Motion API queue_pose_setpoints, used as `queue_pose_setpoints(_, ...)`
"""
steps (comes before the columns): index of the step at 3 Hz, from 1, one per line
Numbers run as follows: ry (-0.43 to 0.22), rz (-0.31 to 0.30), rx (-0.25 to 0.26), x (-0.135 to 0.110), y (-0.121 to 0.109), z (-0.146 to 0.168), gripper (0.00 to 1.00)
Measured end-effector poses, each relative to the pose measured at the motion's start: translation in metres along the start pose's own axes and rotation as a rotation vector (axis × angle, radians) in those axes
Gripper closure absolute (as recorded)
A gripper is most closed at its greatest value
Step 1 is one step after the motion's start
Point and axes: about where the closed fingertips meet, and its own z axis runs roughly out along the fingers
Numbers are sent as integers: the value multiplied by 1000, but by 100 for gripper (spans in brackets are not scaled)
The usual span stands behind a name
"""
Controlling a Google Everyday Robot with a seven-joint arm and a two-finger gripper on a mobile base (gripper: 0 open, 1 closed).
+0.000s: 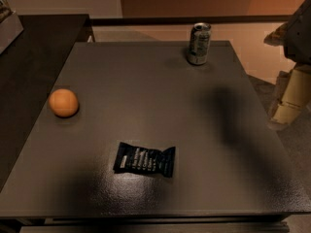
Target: Move rxbar blueberry near 7up can
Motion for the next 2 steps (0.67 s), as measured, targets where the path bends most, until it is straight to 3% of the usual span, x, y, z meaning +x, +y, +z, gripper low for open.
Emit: queue_pose_setpoints(2, -27, -20, -22, -6, 1, 1, 0)
